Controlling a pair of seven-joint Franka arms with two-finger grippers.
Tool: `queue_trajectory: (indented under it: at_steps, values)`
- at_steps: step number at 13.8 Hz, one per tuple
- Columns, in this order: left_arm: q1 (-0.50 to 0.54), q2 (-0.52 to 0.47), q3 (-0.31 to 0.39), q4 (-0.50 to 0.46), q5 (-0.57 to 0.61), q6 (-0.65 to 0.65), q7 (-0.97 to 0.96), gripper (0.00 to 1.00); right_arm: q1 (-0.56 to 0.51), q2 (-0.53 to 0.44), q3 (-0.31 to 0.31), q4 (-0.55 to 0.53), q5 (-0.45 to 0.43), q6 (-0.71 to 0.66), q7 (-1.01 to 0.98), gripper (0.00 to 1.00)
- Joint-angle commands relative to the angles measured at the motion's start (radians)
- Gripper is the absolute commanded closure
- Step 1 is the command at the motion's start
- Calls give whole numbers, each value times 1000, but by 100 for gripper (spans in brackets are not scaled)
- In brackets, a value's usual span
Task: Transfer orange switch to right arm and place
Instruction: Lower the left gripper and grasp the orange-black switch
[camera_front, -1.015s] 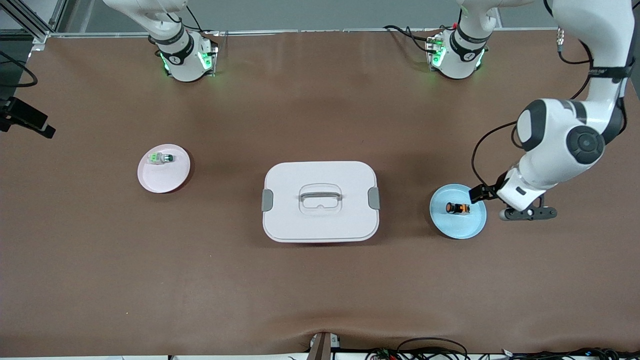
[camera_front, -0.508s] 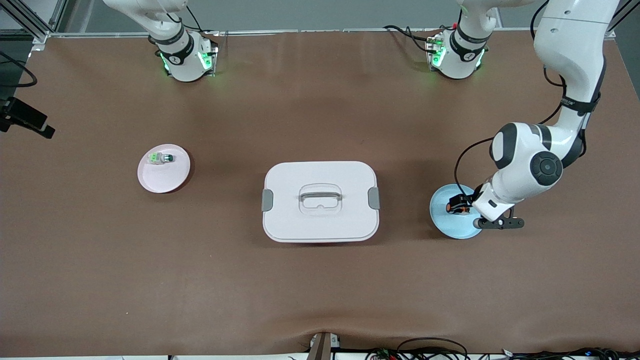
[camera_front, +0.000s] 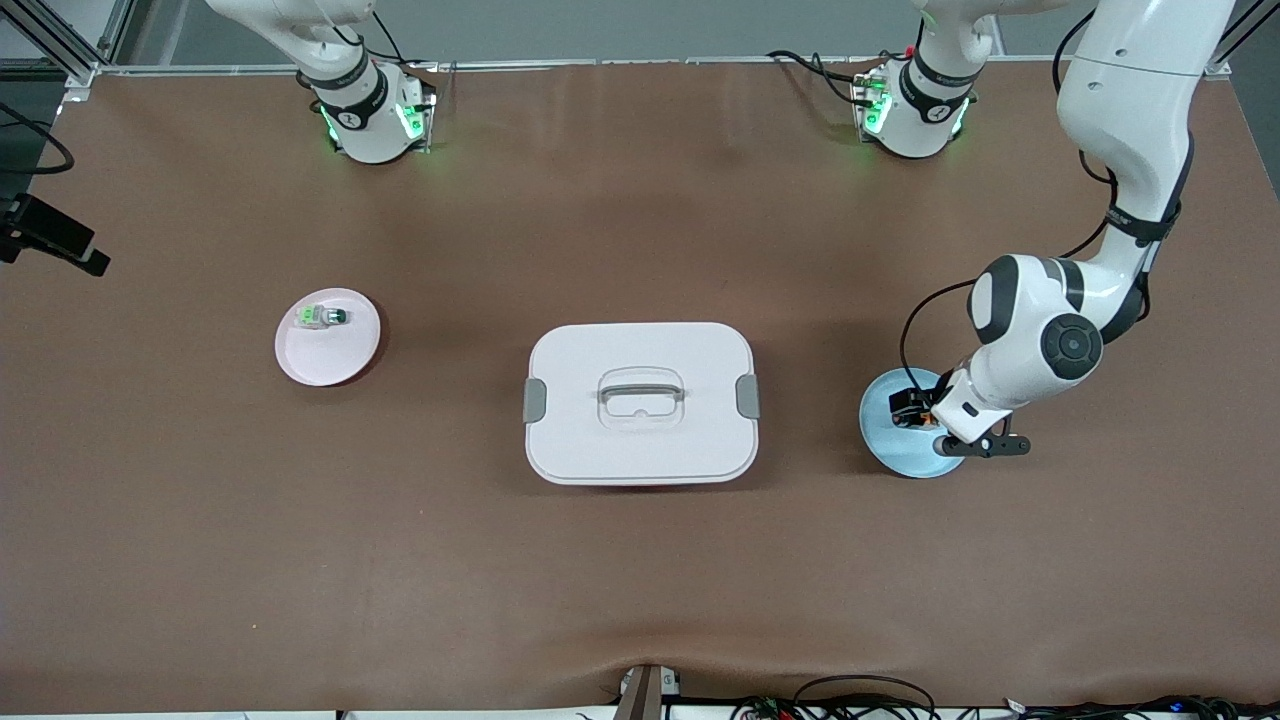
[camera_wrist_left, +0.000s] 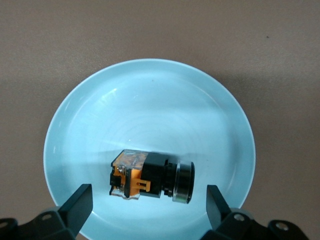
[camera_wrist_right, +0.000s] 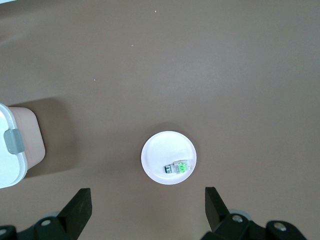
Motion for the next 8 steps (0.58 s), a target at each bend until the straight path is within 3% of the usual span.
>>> queue_trajectory:
  at_steps: [1, 2, 3, 5, 7, 8]
  values:
    - [-1, 10, -2, -16, 6, 45, 12, 0, -18, 6, 10, 18, 13, -15, -4, 0]
    - [0, 13, -2, -16, 6, 51, 12, 0, -18, 6, 10, 18, 13, -15, -4, 0]
    - [0, 19, -2, -16, 6, 54, 12, 7, -18, 6, 10, 18, 13, -15, -4, 0]
    - [0, 24, -2, -16, 8, 55, 12, 29, -22, 6, 10, 17, 13, -15, -4, 0]
    - [0, 22, -2, -13, 8, 54, 12, 91, -22, 6, 10, 17, 13, -16, -4, 0]
    - [-1, 16, -4, -10, 8, 52, 8, 100, -22, 6, 10, 17, 13, -16, -4, 0]
